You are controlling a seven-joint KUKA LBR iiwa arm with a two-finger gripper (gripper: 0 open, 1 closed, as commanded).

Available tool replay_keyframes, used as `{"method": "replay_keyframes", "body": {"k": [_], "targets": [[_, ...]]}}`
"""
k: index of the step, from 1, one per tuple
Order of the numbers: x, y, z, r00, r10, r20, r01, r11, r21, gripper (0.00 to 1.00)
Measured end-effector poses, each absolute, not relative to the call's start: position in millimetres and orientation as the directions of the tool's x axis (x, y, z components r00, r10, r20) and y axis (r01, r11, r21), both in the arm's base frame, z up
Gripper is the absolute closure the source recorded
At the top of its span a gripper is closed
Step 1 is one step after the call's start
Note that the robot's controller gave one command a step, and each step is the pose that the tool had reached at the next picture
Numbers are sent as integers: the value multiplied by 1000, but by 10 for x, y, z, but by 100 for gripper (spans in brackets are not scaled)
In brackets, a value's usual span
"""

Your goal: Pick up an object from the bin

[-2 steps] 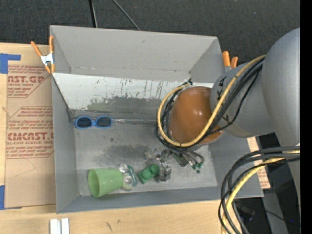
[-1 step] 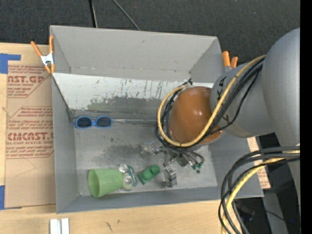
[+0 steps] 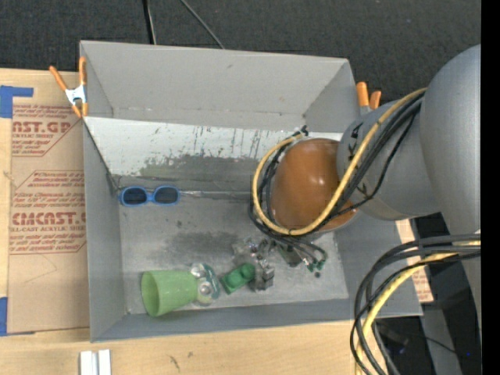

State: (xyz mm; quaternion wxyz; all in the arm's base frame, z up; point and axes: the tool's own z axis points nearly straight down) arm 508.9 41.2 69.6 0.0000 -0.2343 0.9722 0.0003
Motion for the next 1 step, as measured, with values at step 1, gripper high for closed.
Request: {"method": "replay_keyframes", "body": {"k": [1], "targets": [[5278,20,2023,-904,-427,-8,-427,904,-4,100]]}}
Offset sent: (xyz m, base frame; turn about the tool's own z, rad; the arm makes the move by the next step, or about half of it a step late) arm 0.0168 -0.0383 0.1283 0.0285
